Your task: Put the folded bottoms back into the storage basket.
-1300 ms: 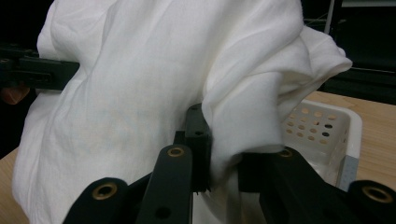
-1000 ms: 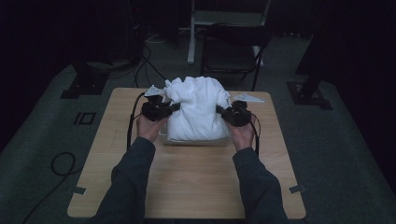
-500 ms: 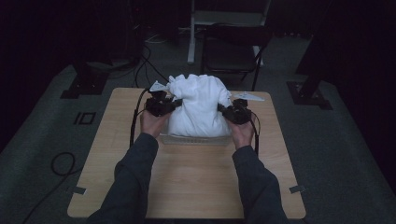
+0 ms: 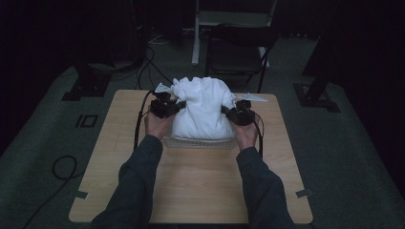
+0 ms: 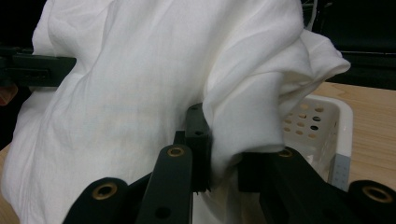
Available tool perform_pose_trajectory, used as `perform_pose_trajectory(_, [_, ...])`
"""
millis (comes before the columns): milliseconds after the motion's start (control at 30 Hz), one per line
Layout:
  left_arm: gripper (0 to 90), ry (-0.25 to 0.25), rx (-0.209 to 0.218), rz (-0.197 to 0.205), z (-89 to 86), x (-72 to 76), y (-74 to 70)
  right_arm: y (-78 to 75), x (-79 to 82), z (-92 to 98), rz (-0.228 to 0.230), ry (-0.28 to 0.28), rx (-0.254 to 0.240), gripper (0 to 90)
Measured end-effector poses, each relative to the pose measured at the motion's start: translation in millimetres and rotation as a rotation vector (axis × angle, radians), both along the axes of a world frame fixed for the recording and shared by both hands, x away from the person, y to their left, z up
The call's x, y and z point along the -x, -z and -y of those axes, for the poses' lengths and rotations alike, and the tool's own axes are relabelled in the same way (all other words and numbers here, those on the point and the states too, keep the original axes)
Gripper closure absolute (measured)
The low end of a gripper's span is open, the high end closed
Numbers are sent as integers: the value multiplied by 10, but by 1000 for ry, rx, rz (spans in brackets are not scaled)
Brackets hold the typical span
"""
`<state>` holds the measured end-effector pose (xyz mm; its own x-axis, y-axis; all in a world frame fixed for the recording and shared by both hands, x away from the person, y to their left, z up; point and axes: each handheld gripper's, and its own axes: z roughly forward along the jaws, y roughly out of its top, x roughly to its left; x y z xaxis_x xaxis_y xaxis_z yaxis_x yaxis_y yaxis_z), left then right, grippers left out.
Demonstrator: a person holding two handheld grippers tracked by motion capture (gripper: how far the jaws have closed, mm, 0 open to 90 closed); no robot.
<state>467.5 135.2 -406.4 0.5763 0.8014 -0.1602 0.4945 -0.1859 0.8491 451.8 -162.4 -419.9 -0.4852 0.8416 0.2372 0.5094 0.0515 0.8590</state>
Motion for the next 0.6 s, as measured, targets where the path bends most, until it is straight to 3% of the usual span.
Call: perform_pose_trajectory(600, [756, -39, -19, -22, -6, -122, 127, 114, -120, -45, -30, 9, 15, 787])
